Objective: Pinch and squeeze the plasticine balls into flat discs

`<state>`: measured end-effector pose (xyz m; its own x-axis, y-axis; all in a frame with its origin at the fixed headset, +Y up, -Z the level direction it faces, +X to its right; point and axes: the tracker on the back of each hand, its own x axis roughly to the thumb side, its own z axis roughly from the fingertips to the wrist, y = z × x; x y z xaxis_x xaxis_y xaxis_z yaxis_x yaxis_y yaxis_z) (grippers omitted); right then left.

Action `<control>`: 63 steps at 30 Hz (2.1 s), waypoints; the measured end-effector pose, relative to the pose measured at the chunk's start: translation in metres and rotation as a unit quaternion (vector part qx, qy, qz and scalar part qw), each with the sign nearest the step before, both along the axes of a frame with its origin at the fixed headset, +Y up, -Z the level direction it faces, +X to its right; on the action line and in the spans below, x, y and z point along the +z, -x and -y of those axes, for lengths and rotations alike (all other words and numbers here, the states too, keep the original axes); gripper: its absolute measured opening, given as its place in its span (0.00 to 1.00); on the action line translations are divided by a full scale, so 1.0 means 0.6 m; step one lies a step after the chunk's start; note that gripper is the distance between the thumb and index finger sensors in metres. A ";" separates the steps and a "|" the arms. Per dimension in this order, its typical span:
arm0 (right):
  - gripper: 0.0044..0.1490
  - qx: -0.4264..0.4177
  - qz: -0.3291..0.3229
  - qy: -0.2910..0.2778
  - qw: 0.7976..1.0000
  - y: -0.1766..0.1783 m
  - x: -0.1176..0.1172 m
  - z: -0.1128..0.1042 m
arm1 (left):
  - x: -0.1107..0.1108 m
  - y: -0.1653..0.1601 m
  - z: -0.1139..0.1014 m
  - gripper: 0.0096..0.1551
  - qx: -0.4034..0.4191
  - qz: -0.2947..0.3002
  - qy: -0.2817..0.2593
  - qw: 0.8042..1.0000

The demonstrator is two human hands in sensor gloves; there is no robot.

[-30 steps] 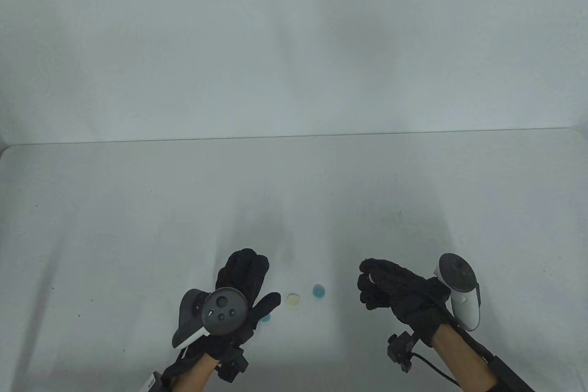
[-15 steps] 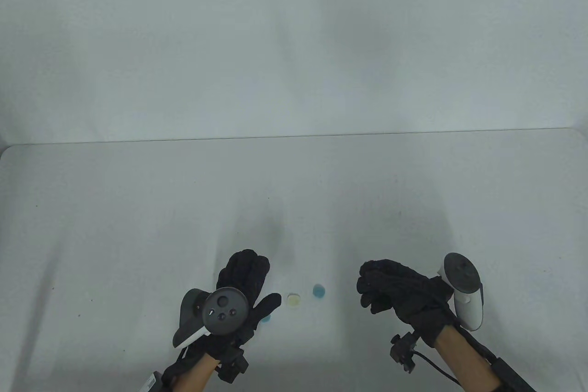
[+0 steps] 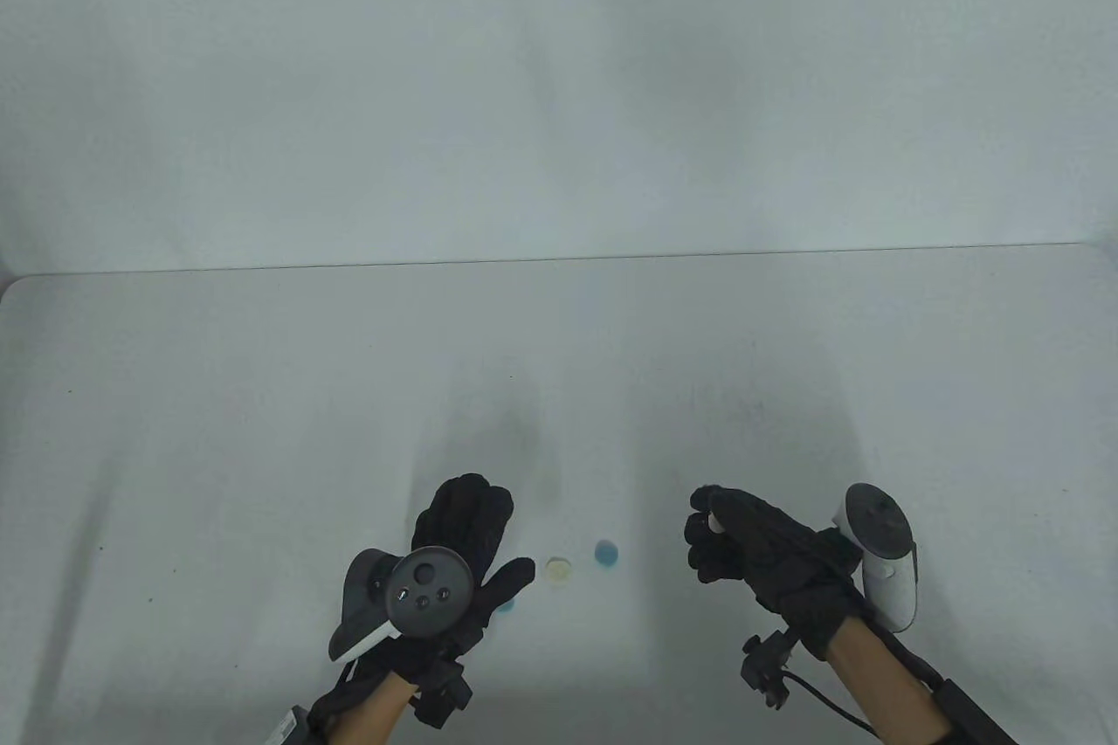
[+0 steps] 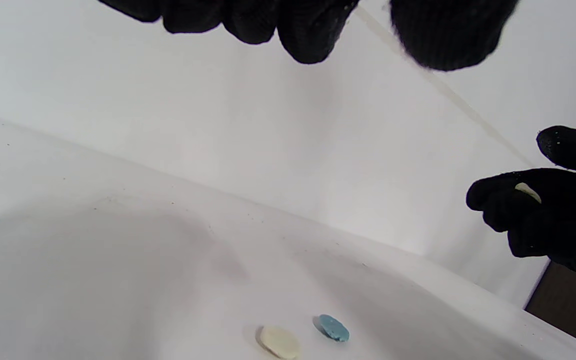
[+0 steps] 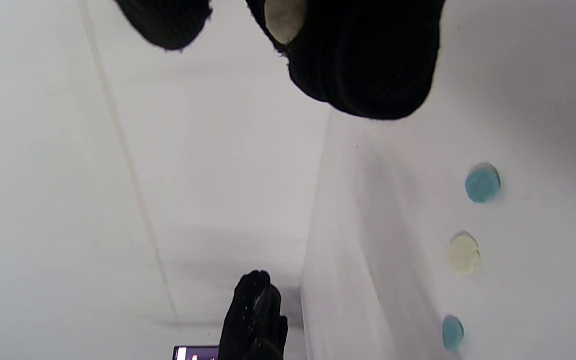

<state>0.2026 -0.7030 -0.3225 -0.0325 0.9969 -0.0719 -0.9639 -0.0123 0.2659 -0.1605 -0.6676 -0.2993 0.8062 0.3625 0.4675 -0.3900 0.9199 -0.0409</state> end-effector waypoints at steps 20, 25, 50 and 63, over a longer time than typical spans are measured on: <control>0.45 -0.050 -0.010 0.010 0.999 -0.008 0.000 0.005 | 0.000 0.000 0.003 0.47 -0.003 -0.001 -0.002 1.000; 0.43 -0.037 0.009 0.010 0.999 -0.009 -0.001 0.004 | -0.001 0.001 0.003 0.47 -0.002 -0.002 0.001 1.000; 0.30 -0.043 0.010 -0.004 0.999 -0.009 -0.001 -0.005 | -0.001 0.000 0.007 0.47 -0.005 0.000 0.001 1.000; 0.26 0.026 0.067 -0.051 0.996 -0.014 0.006 -0.018 | -0.002 0.001 0.006 0.47 -0.002 0.002 -0.001 1.000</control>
<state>0.2108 -0.6920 -0.3191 -0.0820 0.9964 0.0220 -0.9880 -0.0842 0.1293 -0.1609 -0.6714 -0.3005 0.8059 0.3584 0.4713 -0.3864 0.9215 -0.0400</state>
